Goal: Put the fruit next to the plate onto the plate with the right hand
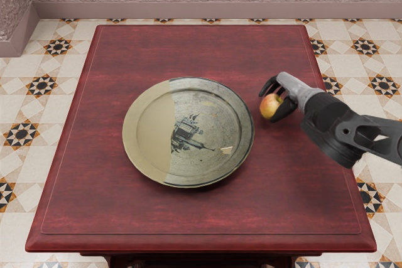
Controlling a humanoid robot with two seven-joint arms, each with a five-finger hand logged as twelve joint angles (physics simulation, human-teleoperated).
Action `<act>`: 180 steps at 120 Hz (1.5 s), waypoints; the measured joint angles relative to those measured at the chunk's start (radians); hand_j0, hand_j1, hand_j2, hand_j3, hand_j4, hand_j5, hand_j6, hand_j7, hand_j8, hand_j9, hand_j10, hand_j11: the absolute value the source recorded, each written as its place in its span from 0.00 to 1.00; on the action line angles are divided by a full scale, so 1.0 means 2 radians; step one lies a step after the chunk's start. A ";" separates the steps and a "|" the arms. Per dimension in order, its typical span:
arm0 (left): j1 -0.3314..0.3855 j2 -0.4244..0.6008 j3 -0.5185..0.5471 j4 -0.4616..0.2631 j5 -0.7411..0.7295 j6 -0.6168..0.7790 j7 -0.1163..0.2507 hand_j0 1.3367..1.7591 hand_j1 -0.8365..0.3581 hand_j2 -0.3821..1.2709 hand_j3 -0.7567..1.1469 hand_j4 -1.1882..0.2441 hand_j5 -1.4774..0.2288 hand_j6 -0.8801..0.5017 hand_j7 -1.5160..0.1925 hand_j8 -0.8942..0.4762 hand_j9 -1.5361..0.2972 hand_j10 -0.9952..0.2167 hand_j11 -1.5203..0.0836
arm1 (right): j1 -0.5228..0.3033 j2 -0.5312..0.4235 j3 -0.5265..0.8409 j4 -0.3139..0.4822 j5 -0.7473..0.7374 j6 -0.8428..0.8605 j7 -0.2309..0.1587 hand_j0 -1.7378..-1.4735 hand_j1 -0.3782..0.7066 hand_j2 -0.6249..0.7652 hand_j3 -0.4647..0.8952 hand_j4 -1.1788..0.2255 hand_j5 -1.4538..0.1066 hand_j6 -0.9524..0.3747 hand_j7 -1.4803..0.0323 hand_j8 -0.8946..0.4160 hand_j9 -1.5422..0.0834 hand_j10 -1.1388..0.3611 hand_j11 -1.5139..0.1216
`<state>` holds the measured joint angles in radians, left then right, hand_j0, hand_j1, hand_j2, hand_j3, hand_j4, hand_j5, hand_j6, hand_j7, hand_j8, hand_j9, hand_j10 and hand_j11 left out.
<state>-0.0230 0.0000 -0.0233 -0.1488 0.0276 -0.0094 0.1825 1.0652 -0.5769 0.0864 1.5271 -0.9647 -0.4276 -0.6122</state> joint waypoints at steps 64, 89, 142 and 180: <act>0.000 0.000 0.000 0.000 0.000 0.000 0.000 0.76 0.99 0.23 0.40 0.83 0.87 0.64 0.89 0.65 0.84 0.82 0.95 | 0.014 0.069 0.067 0.032 0.002 0.004 0.000 0.30 0.57 0.63 0.34 0.42 0.41 0.38 0.45 0.38 0.45 0.36 0.43; 0.000 0.000 0.000 0.000 0.000 0.000 0.000 0.76 0.99 0.23 0.40 0.83 0.87 0.64 0.89 0.65 0.84 0.82 0.95 | 0.003 0.103 0.064 0.037 0.000 0.004 0.000 0.30 0.61 0.72 0.34 0.42 0.40 0.37 0.45 0.38 0.45 0.36 0.43; 0.000 0.000 0.000 0.000 0.000 0.000 0.000 0.76 0.99 0.23 0.40 0.83 0.87 0.64 0.89 0.65 0.84 0.82 0.95 | -0.031 0.116 0.068 0.037 -0.014 0.001 0.001 0.30 0.28 0.57 0.34 0.66 0.71 0.56 0.76 0.55 0.74 0.59 0.72; 0.000 0.000 0.000 0.000 0.000 0.000 0.000 0.76 0.99 0.23 0.40 0.83 0.87 0.64 0.89 0.65 0.84 0.82 0.95 | -0.035 -0.010 0.241 0.052 0.186 0.265 0.001 0.30 0.08 0.48 0.34 0.80 0.88 0.68 0.93 0.65 0.90 0.72 0.88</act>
<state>-0.0230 0.0000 -0.0233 -0.1488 0.0276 -0.0093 0.1825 0.9948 -0.5969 0.5691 1.6319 -0.5918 0.1016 -0.6109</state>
